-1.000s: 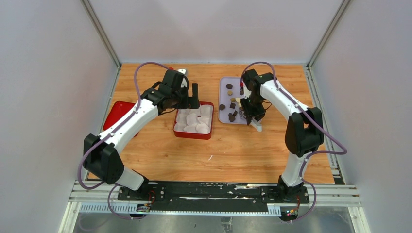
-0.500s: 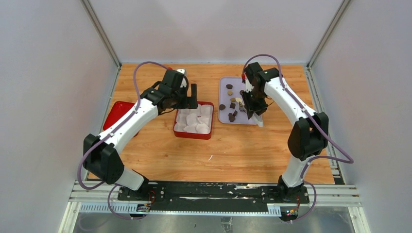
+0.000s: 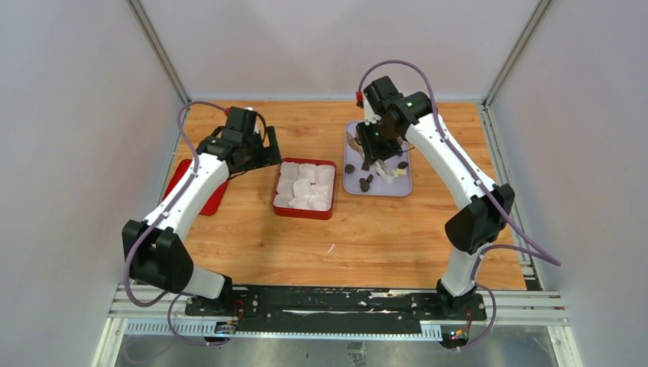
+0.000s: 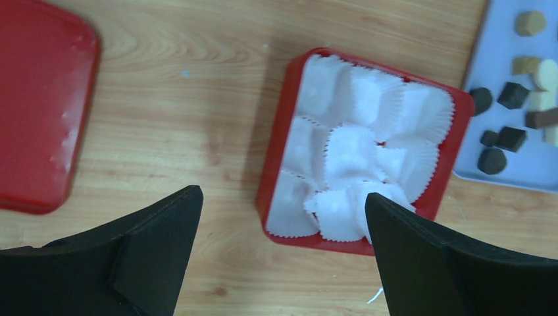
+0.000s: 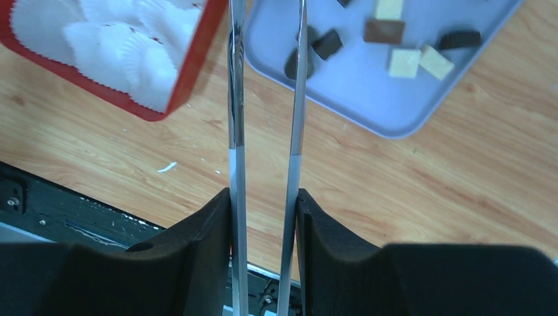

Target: Pack the chocolate

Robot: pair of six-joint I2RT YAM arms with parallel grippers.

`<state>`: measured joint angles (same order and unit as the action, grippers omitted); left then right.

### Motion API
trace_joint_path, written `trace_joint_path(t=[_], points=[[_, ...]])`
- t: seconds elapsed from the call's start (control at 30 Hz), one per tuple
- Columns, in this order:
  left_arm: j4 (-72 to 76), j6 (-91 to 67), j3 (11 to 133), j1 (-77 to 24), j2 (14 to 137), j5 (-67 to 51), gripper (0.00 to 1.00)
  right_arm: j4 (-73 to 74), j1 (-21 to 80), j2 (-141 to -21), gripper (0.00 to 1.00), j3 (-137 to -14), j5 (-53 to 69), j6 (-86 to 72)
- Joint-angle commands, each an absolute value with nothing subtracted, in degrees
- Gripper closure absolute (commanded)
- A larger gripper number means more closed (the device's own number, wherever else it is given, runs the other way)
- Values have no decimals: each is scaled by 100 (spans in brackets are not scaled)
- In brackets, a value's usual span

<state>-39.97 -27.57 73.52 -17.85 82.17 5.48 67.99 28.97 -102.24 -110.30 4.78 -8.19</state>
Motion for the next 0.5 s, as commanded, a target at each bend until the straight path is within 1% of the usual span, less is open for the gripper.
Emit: trace_joint_path(t=[0.0,0.2,0.33,0.47], points=[[-4329,-3067,6949,-1429,8074,540,0,7004,3361,-10688,91,-11802,586,-958],[-4313,-2981,6750,-1354,8260,517,0,6862,3977,-11279,91,-12488,728,-1120],[-4056,-3081,6492,-1327,8263,-106,0,6635,4284,-11619,92,-12605,900,-1267],[-3552,-3263,5933,-1306,8077,-583,0,6503,4400,-11916,91,-12732,936,-1362]])
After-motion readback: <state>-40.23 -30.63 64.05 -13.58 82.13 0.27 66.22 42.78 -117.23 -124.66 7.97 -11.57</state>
